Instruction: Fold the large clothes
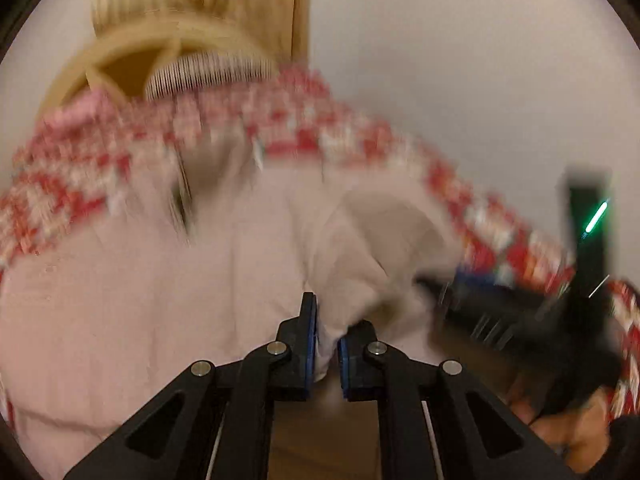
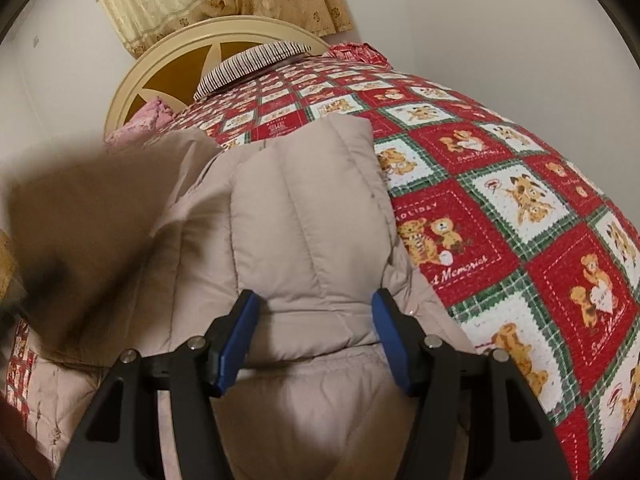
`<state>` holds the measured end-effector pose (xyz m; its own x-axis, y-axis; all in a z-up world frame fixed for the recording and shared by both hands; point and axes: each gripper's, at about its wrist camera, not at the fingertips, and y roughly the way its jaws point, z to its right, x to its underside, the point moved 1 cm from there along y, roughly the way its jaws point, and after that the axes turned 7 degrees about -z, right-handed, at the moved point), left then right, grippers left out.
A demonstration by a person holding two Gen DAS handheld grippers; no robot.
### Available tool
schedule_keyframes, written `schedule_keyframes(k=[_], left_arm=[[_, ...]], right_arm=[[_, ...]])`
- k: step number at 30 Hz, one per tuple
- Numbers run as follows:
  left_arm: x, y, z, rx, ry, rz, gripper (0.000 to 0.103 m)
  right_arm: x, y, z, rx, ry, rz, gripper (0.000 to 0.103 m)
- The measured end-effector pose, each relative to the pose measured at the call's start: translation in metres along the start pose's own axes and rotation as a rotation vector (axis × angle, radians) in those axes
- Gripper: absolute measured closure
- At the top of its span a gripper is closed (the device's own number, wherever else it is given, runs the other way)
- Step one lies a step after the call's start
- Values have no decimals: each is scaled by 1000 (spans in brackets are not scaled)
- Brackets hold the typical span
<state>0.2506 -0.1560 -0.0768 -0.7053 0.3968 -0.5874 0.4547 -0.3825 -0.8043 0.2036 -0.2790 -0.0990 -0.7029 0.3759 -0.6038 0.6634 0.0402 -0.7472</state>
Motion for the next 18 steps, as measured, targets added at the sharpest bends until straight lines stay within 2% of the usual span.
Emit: schedule_keyframes(k=[1,4,6,9,11,13,18], left_arm=[[5,7,-1,-19,0,-49,93],[12,-8,-2,-33,12,-48,91],[20,-22,-3,-33,3,-63,84],[34,-40,-4,-22,9,-52,60],[40,-54,-4,-32,8,-11,38],[52,-77,-14,-57,-14,56,30],[63,-110,-63,-114,-114,114,29]], right_arm=[[0,0,1,-5,3,0,41],[0,0,1,-27,6,1,36],[0,0,0,-30,5,1,35],[0,0,0,-30,7,1,35],[-1,0,0,-30,7,1,35],[0,0,1,-30,7,1,35],[-3,-1,4,-43,32,-11,35]])
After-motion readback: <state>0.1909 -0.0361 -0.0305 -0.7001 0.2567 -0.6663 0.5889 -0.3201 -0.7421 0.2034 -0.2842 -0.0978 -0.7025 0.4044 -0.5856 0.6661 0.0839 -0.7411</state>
